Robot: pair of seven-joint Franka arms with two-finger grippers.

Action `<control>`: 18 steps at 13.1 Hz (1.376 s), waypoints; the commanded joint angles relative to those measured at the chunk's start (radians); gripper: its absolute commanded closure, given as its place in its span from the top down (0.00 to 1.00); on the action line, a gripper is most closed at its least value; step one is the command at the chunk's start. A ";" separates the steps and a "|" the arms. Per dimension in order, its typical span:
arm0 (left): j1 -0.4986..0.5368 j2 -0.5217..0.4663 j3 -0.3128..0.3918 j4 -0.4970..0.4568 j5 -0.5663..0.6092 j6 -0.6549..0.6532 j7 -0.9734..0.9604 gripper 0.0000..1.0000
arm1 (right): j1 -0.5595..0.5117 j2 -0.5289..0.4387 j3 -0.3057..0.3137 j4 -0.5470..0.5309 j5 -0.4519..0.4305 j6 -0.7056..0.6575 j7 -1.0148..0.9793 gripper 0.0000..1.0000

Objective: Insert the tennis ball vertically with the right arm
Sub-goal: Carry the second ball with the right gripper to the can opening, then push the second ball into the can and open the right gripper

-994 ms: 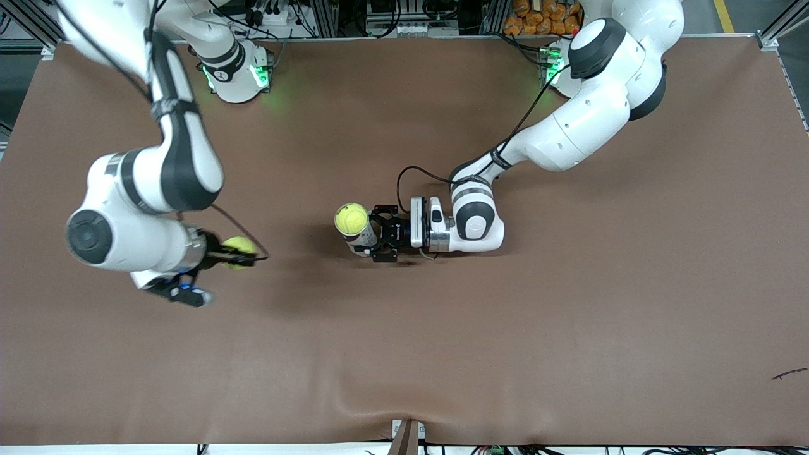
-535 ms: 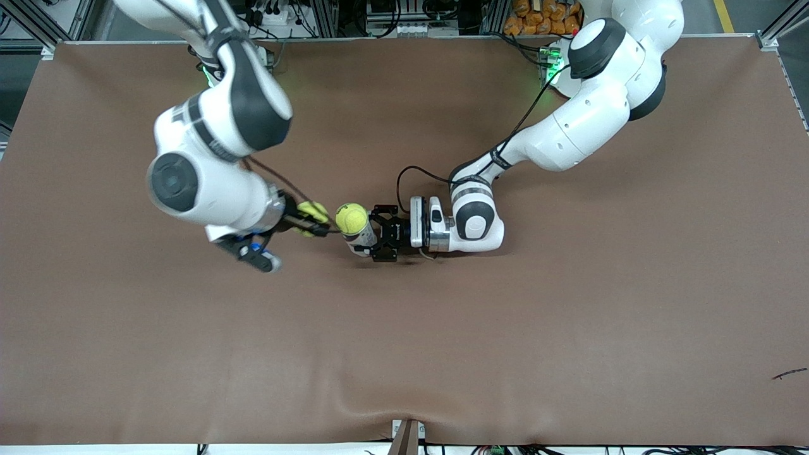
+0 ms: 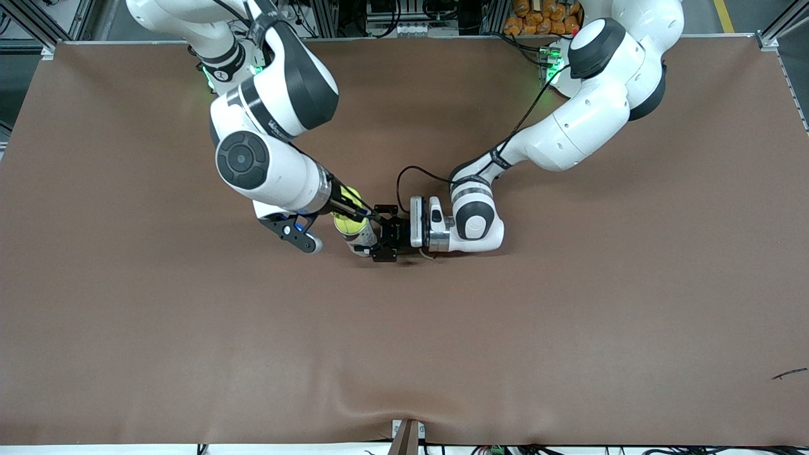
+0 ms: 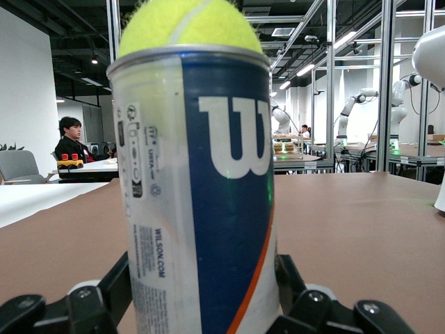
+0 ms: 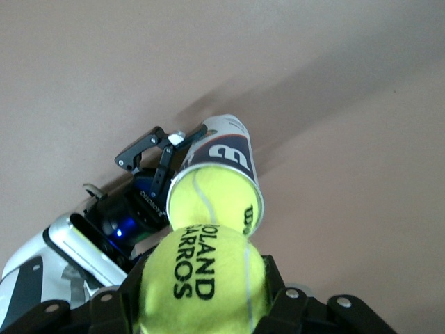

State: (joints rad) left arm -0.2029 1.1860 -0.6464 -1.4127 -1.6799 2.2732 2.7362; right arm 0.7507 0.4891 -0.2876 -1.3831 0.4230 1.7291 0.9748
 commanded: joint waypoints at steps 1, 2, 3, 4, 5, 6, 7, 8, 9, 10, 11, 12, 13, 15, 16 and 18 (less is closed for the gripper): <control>-0.003 0.012 -0.002 0.005 -0.049 -0.018 0.108 0.86 | 0.009 0.034 -0.013 0.003 0.020 0.020 0.019 0.63; -0.003 0.012 -0.002 0.005 -0.052 -0.018 0.108 0.86 | 0.009 0.043 -0.013 0.001 0.014 0.023 0.019 0.63; -0.004 0.011 -0.002 0.005 -0.057 -0.018 0.108 0.86 | 0.007 0.051 -0.013 -0.001 0.010 0.029 0.019 0.63; -0.004 0.011 -0.002 0.005 -0.057 -0.018 0.108 0.86 | 0.007 0.061 -0.013 -0.001 0.008 0.030 0.019 0.63; -0.004 0.011 -0.002 0.005 -0.057 -0.018 0.108 0.86 | 0.007 0.071 -0.013 -0.001 0.007 0.030 0.019 0.63; -0.003 0.011 -0.002 0.005 -0.057 -0.018 0.108 0.86 | 0.007 0.077 -0.013 -0.002 0.007 0.033 0.019 0.63; -0.003 0.011 -0.002 0.005 -0.057 -0.018 0.108 0.86 | 0.007 0.078 -0.013 -0.008 0.007 0.035 0.019 0.63; -0.003 0.011 -0.002 0.005 -0.057 -0.018 0.108 0.86 | 0.009 0.078 -0.013 -0.016 0.007 0.035 0.019 0.64; -0.004 0.011 -0.002 0.005 -0.057 -0.018 0.108 0.86 | 0.009 0.078 -0.013 -0.017 0.007 0.033 0.019 0.74; -0.003 0.011 -0.002 0.005 -0.057 -0.018 0.108 0.86 | 0.010 0.078 -0.013 -0.017 0.007 0.033 0.021 1.00; -0.003 0.011 -0.002 0.003 -0.057 -0.018 0.108 0.86 | 0.016 0.077 -0.013 -0.017 0.007 0.033 0.021 1.00; -0.003 0.011 -0.002 0.003 -0.057 -0.018 0.108 0.86 | 0.016 0.077 -0.013 -0.016 0.010 0.032 0.022 1.00; -0.003 0.011 -0.002 0.003 -0.057 -0.018 0.108 0.86 | 0.016 0.075 -0.013 -0.016 0.014 0.030 0.022 1.00; -0.003 0.009 -0.002 0.003 -0.057 -0.018 0.108 0.87 | 0.016 0.069 -0.013 -0.013 0.017 0.027 0.022 1.00; -0.001 0.004 -0.002 0.000 -0.057 -0.018 0.103 0.89 | 0.013 0.066 -0.015 -0.010 0.017 0.023 0.022 1.00; 0.005 -0.008 -0.004 -0.015 -0.060 -0.018 0.080 0.98 | 0.001 0.039 -0.021 -0.005 0.011 0.021 0.016 1.00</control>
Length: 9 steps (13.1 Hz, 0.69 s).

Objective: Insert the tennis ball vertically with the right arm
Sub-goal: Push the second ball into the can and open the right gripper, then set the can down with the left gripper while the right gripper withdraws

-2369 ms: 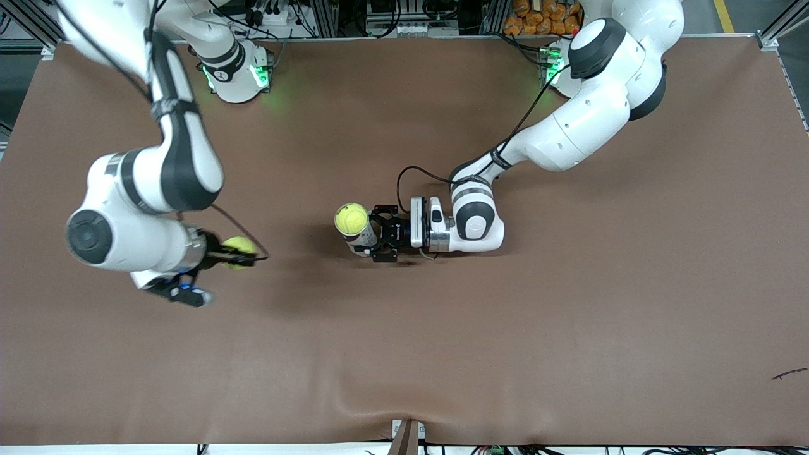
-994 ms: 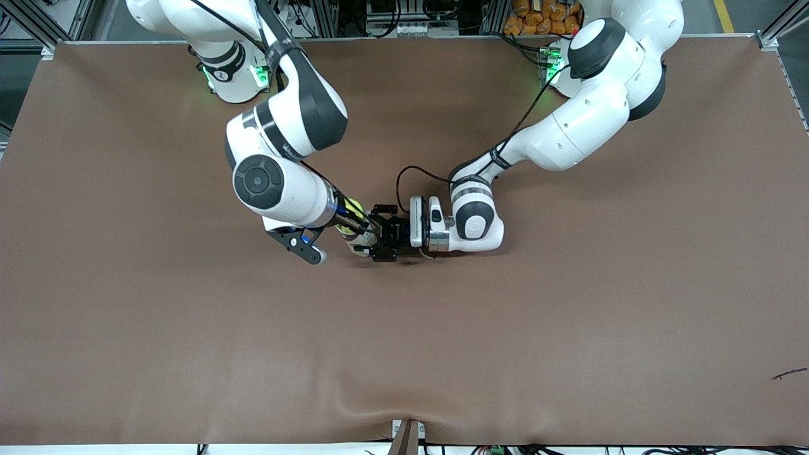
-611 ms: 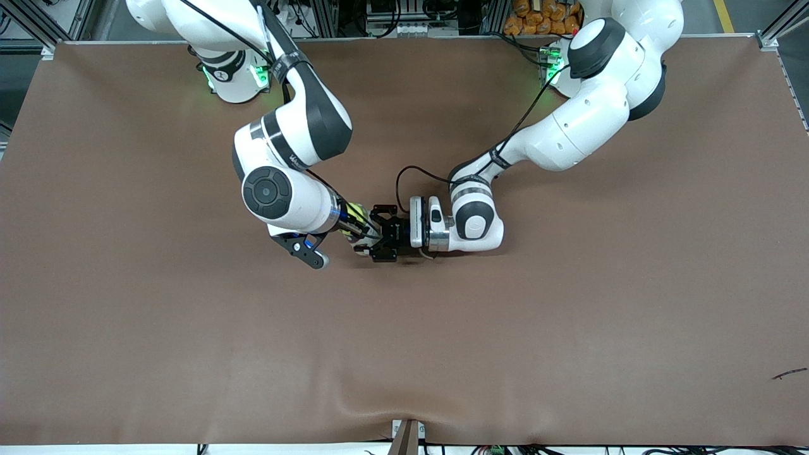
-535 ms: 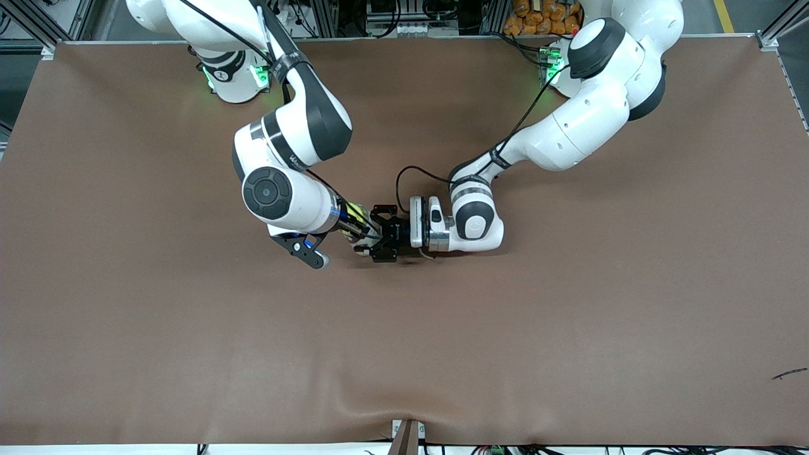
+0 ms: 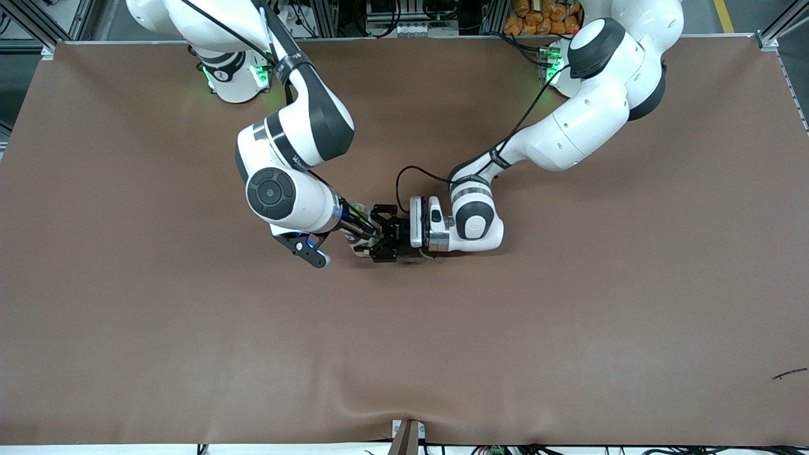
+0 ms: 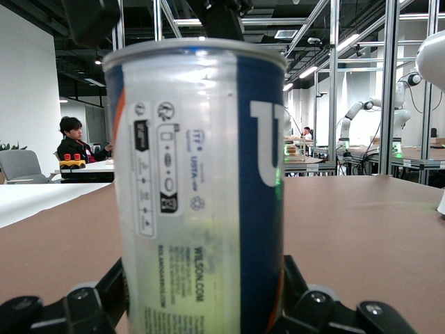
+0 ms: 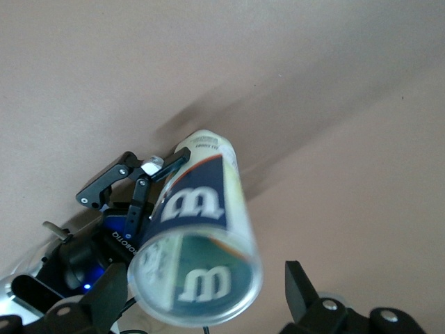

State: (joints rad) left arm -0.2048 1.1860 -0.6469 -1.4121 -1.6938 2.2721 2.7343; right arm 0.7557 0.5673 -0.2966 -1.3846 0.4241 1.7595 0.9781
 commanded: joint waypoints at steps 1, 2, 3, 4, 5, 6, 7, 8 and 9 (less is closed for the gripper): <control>0.016 -0.012 -0.005 -0.028 -0.046 -0.017 0.079 1.00 | -0.012 -0.058 -0.015 -0.004 0.004 -0.011 0.007 1.00; 0.019 -0.023 -0.005 -0.044 -0.046 -0.017 0.079 1.00 | -0.034 -0.072 -0.016 -0.005 0.002 -0.011 -0.005 1.00; 0.024 -0.029 -0.005 -0.056 -0.046 -0.017 0.073 1.00 | -0.056 -0.084 -0.016 -0.005 0.001 -0.021 -0.039 1.00; 0.036 -0.045 -0.005 -0.073 -0.046 -0.017 0.059 1.00 | -0.077 -0.095 -0.018 -0.005 0.001 -0.052 -0.100 1.00; 0.050 -0.071 -0.005 -0.103 -0.046 -0.016 0.051 1.00 | -0.100 -0.105 -0.028 -0.005 -0.001 -0.084 -0.175 1.00; 0.062 -0.100 -0.007 -0.138 -0.046 -0.016 0.044 1.00 | -0.119 -0.118 -0.044 -0.007 -0.002 -0.103 -0.247 1.00; 0.083 -0.124 -0.007 -0.174 -0.046 -0.016 0.042 1.00 | -0.127 -0.124 -0.065 -0.011 -0.016 -0.113 -0.325 1.00; 0.103 -0.150 -0.007 -0.217 -0.044 -0.014 0.041 1.00 | -0.128 -0.127 -0.090 -0.013 -0.060 -0.124 -0.404 1.00; 0.122 -0.178 -0.007 -0.252 -0.044 -0.016 0.041 1.00 | -0.128 -0.129 -0.101 -0.013 -0.121 -0.126 -0.477 1.00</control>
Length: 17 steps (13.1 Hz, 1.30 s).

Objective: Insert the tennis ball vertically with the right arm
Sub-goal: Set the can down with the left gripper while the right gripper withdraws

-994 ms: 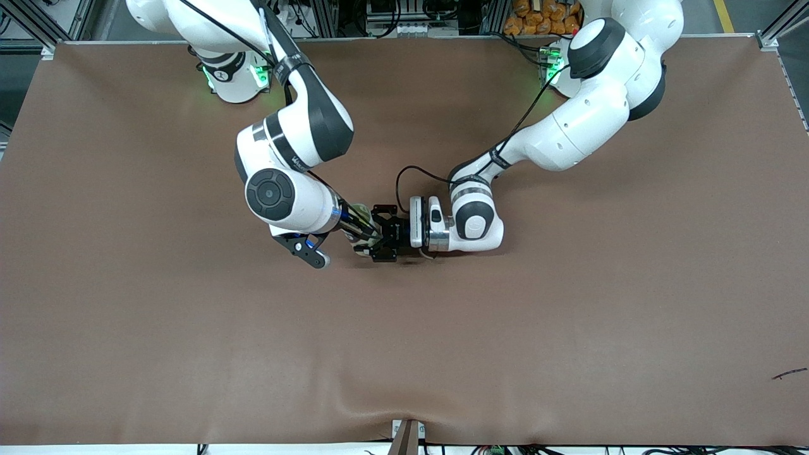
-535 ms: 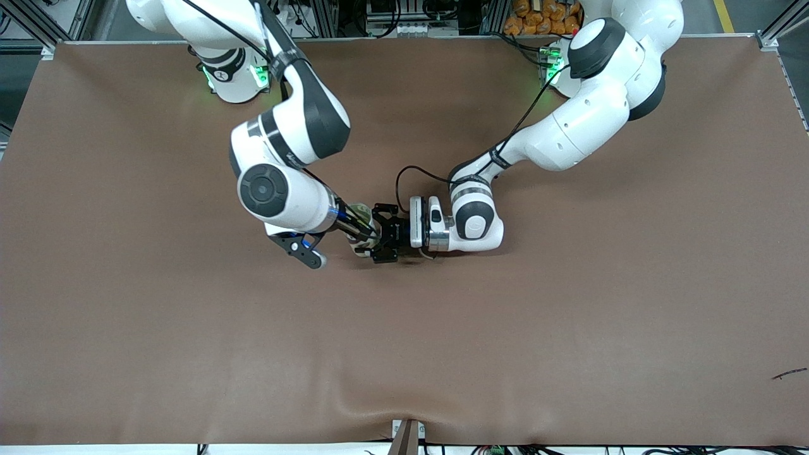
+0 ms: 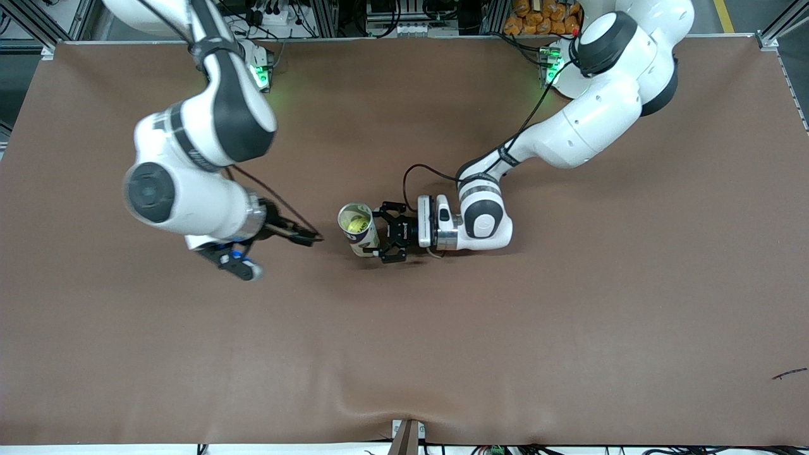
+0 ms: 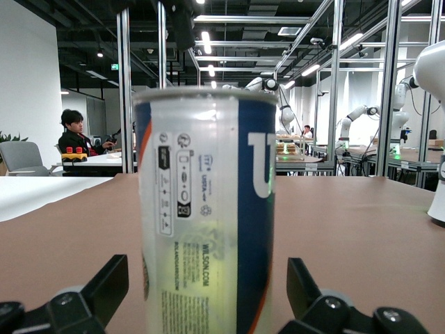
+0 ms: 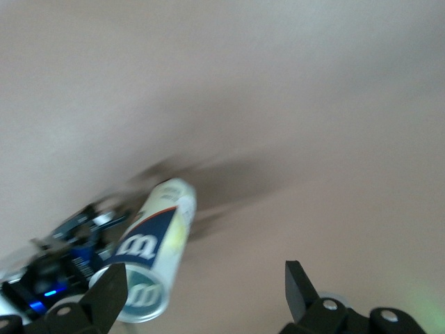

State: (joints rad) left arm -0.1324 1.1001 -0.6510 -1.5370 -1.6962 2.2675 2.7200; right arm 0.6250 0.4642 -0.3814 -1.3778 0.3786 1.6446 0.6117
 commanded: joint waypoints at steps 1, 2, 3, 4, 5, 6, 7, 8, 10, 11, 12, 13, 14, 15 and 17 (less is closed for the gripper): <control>0.072 -0.110 -0.004 -0.162 -0.039 -0.011 0.055 1.00 | 0.001 -0.029 -0.019 -0.020 -0.146 -0.017 -0.175 1.00; 0.094 -0.136 -0.004 -0.199 -0.036 -0.011 0.055 1.00 | -0.002 -0.033 -0.031 -0.021 -0.186 -0.025 -0.228 1.00; 0.115 -0.167 -0.004 -0.239 -0.031 -0.010 0.055 1.00 | -0.019 -0.038 -0.051 -0.021 -0.191 -0.040 -0.290 1.00; 0.131 -0.193 -0.004 -0.280 -0.030 -0.009 0.049 1.00 | -0.040 -0.042 -0.065 -0.023 -0.191 -0.051 -0.372 1.00; 0.157 -0.219 -0.002 -0.313 -0.025 -0.009 0.031 1.00 | -0.074 -0.055 -0.076 -0.024 -0.191 -0.065 -0.451 1.00; 0.174 -0.247 -0.001 -0.325 0.015 -0.008 0.006 1.00 | -0.108 -0.070 -0.076 -0.039 -0.191 -0.068 -0.508 1.00; 0.192 -0.258 -0.001 -0.327 0.067 -0.008 -0.043 1.00 | -0.132 -0.100 -0.076 -0.065 -0.191 -0.060 -0.530 1.00; 0.206 -0.265 0.001 -0.325 0.122 -0.006 -0.084 1.00 | -0.161 -0.120 -0.076 -0.073 -0.191 -0.062 -0.541 1.00; 0.246 -0.284 0.002 -0.325 0.214 -0.006 -0.155 1.00 | -0.206 -0.148 -0.076 -0.075 -0.191 -0.077 -0.599 1.00; 0.275 -0.285 0.004 -0.324 0.286 -0.006 -0.199 1.00 | -0.237 -0.153 -0.076 -0.075 -0.191 -0.083 -0.631 1.00; 0.305 -0.286 0.004 -0.319 0.368 -0.006 -0.250 1.00 | -0.255 -0.163 -0.076 -0.075 -0.191 -0.083 -0.651 1.00; 0.344 -0.286 0.004 -0.315 0.456 -0.008 -0.313 1.00 | -0.269 -0.174 -0.077 -0.075 -0.191 -0.083 -0.665 1.00; 0.376 -0.295 0.002 -0.313 0.537 -0.009 -0.377 1.00 | -0.275 -0.183 -0.076 -0.073 -0.191 -0.083 -0.679 1.00; 0.398 -0.308 0.002 -0.313 0.603 -0.009 -0.429 1.00 | -0.286 -0.203 -0.076 -0.076 -0.193 -0.088 -0.687 1.00; 0.437 -0.334 0.002 -0.313 0.714 -0.013 -0.533 1.00 | -0.315 -0.240 -0.051 -0.075 -0.195 -0.115 -0.702 1.00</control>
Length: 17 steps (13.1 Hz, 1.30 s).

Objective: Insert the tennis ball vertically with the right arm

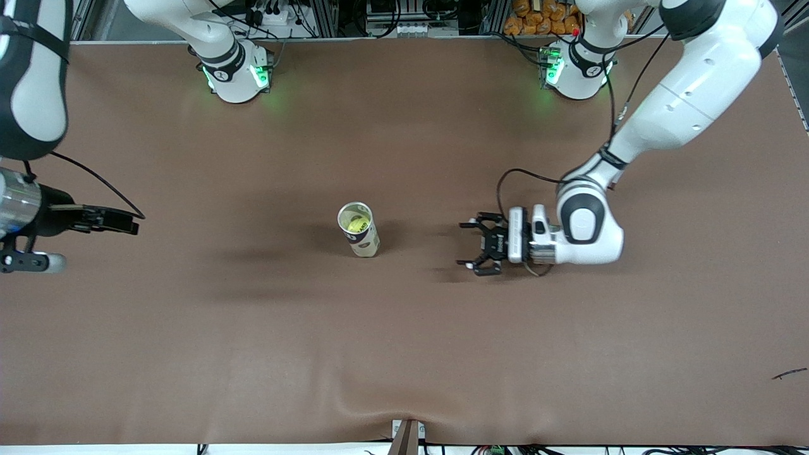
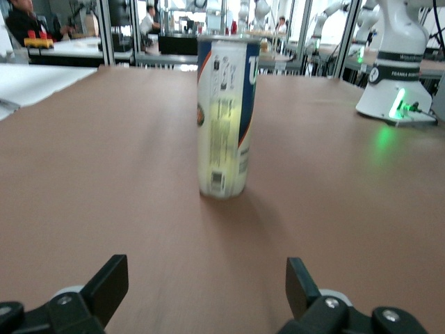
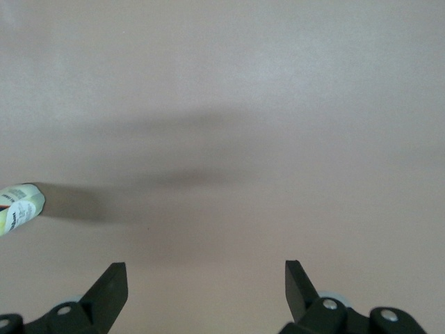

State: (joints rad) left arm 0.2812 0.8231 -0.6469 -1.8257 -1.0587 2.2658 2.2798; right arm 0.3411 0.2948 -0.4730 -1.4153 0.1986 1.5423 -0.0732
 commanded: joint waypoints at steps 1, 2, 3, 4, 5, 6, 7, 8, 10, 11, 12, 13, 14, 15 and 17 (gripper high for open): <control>0.041 -0.086 -0.002 -0.024 0.147 -0.011 -0.158 1.00 | -0.049 -0.088 0.074 -0.037 -0.030 -0.033 -0.016 1.00; 0.062 -0.119 0.000 -0.027 0.230 -0.011 -0.230 1.00 | -0.085 -0.111 0.130 -0.037 -0.059 -0.048 -0.014 1.00; 0.087 -0.136 0.000 -0.027 0.318 -0.014 -0.308 1.00 | -0.138 -0.132 0.199 -0.039 -0.079 -0.054 -0.010 1.00; 0.105 -0.154 0.000 -0.026 0.395 -0.032 -0.380 1.00 | -0.183 -0.147 0.250 -0.039 -0.090 -0.071 -0.007 1.00; 0.127 -0.156 0.001 -0.021 0.466 -0.046 -0.438 1.00 | -0.210 -0.160 0.275 -0.039 -0.090 -0.077 -0.008 1.00; 0.157 -0.157 0.000 -0.012 0.530 -0.055 -0.494 1.00 | -0.235 -0.189 0.301 -0.051 -0.097 -0.085 -0.008 1.00; 0.167 -0.156 0.001 0.009 0.605 -0.075 -0.553 1.00 | -0.269 -0.225 0.350 -0.082 -0.119 -0.079 -0.005 1.00; 0.185 -0.156 0.004 0.038 0.668 -0.109 -0.624 1.00 | -0.312 -0.267 0.403 -0.120 -0.158 -0.065 0.001 1.00; 0.200 -0.156 0.006 0.081 0.794 -0.143 -0.751 1.00 | -0.338 -0.328 0.425 -0.186 -0.174 -0.022 0.004 1.00; 0.207 -0.156 0.006 0.106 0.840 -0.156 -0.799 1.00 | -0.344 -0.339 0.419 -0.186 -0.174 -0.033 0.003 1.00; 0.207 -0.156 0.006 0.129 0.868 -0.173 -0.836 1.00 | -0.346 -0.338 0.416 -0.174 -0.176 -0.048 0.001 1.00; 0.207 -0.156 0.006 0.155 0.887 -0.190 -0.879 1.00 | -0.353 -0.336 0.422 -0.159 -0.176 -0.051 0.001 1.00; 0.207 -0.156 0.006 0.184 0.914 -0.216 -0.919 1.00 | -0.366 -0.336 0.431 -0.146 -0.174 -0.068 0.004 1.00; 0.205 -0.154 0.006 0.212 0.954 -0.230 -0.948 1.00 | -0.375 -0.336 0.435 -0.120 -0.174 -0.097 0.021 1.00; 0.210 -0.156 0.007 0.250 0.980 -0.270 -1.023 1.00 | -0.381 -0.333 0.433 -0.106 -0.162 -0.129 0.076 1.00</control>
State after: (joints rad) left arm 0.4927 0.6819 -0.6454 -1.6151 -0.1081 2.0542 1.3243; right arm -0.0091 -0.0263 -0.0673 -1.5340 0.0415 1.4398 -0.0437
